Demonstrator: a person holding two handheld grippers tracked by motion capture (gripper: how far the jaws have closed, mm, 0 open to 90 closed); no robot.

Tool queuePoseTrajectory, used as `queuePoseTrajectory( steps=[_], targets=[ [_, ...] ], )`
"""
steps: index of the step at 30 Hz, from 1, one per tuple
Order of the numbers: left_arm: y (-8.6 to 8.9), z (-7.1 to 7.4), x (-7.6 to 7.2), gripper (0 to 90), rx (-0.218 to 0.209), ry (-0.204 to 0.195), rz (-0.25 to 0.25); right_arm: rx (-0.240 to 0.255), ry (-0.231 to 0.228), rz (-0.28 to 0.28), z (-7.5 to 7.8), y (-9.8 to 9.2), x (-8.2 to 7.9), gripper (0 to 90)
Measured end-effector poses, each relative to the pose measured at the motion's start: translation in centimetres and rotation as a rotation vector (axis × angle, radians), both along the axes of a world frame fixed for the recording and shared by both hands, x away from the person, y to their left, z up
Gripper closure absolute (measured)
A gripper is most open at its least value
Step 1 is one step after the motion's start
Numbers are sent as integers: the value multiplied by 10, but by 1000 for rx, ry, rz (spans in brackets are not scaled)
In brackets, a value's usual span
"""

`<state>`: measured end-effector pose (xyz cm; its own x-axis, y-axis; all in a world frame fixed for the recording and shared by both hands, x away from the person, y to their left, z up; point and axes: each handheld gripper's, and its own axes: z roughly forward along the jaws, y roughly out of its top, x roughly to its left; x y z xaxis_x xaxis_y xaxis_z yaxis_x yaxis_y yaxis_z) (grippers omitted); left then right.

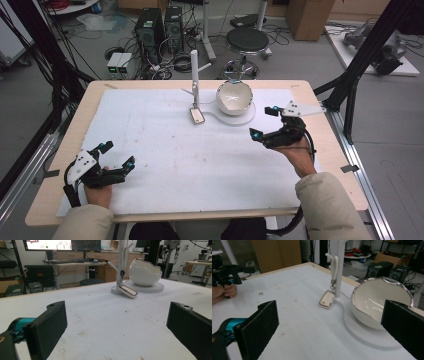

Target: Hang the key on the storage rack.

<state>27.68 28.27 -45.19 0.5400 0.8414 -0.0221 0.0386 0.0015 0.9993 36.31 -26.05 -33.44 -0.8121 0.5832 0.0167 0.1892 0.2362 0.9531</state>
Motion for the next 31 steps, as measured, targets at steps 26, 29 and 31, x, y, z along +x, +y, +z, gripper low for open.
queuePoseTrajectory(
  steps=[26, 29, 31],
  targets=[
    [0, 0, -1, 35, 5, -7, -4, 179, -89, -145, -115, -61, -40, 5],
    [0, 0, -1, 35, 8, -11, -4, 193, -94, -152, -115, -62, -42, 5],
    [-1, 0, -1, 35, 6, -15, 0, 187, -99, -157, -115, -61, -42, 6]
  ],
)
